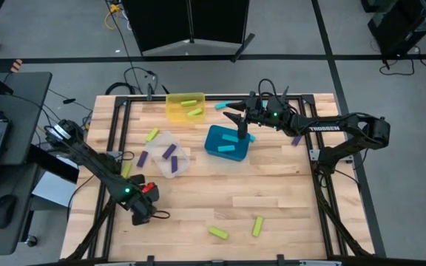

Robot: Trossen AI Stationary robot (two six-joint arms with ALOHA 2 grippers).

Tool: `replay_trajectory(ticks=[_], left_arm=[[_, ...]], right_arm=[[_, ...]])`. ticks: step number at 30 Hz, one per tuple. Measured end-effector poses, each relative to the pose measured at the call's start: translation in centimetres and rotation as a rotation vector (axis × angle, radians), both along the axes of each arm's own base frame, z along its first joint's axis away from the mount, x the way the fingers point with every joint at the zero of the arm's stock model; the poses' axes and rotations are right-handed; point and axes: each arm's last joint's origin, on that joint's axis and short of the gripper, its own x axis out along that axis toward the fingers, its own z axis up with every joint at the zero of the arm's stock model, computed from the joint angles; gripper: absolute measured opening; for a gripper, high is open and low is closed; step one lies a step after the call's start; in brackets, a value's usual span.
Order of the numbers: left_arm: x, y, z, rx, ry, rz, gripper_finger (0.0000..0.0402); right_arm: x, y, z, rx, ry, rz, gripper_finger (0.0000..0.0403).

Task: Sort blocks
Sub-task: Put the violet block into the transparent bin

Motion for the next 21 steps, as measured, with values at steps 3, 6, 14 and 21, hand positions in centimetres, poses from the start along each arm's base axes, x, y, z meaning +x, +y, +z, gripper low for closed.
replay_trajectory(ticks=[3,6,14,21], left_arm=[[-0.47,0.37,-0.53,0.018,0.037,0.001,0.0213],[-0.63,0.43,-1.03,-0.009,0.042,0.003,0.0213],[-0.58,0.41,-1.22,-0.021,0.02,-0.011,0.0213],[-0.42,0.48,-1.21,-0.022,0.012,-0.043,0.0155]], right_arm=[[0.0,0.0,0.0,0.0,0.0,0.0,0.0184],[0.0,0.0,0.0,0.0,0.0,0.0,0.0184],[0.0,0.0,0.0,-0.001,0.001,0.0,0.0184],[-0.02,-0.07,0.0,-0.009,0.004,-0.016,0.0184]])
